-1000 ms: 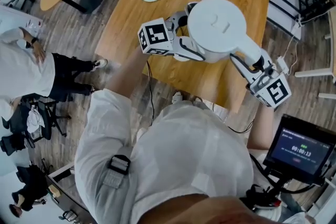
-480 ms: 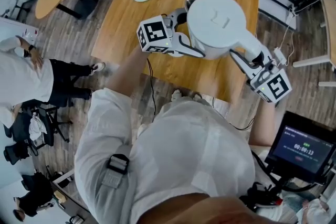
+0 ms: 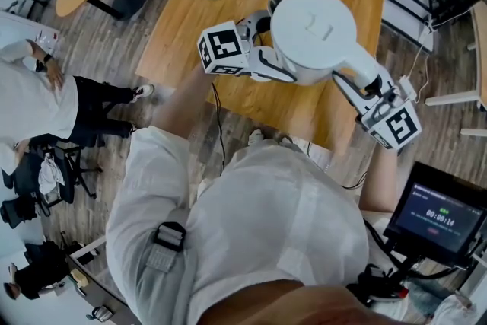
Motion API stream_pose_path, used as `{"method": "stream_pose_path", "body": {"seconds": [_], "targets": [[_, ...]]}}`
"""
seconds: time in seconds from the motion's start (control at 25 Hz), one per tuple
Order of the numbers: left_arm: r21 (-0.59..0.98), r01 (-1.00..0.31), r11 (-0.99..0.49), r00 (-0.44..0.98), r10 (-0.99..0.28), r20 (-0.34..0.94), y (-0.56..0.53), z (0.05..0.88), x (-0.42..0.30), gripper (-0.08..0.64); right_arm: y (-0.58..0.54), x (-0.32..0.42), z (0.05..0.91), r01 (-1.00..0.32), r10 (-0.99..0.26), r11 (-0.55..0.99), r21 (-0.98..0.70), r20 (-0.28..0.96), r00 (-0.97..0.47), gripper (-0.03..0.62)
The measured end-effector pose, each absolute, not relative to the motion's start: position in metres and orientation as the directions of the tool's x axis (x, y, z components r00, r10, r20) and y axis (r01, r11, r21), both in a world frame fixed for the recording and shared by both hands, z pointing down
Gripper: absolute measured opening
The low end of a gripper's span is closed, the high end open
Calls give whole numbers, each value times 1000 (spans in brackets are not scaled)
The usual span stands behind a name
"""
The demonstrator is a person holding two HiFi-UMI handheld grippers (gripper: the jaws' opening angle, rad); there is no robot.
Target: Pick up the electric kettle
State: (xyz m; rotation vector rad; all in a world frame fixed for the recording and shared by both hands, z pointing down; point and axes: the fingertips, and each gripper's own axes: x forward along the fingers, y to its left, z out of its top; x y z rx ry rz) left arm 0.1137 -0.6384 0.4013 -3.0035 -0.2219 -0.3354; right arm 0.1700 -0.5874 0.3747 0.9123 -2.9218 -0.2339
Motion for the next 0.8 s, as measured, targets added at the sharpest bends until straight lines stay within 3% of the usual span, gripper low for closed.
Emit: {"method": "stream_pose_path", "body": {"seconds": [0.8], "targets": [[-93,139,-986,967,115,228,-641,399,103,580,-591,159,371,-538,-551,825,174,32,-834,152]]}}
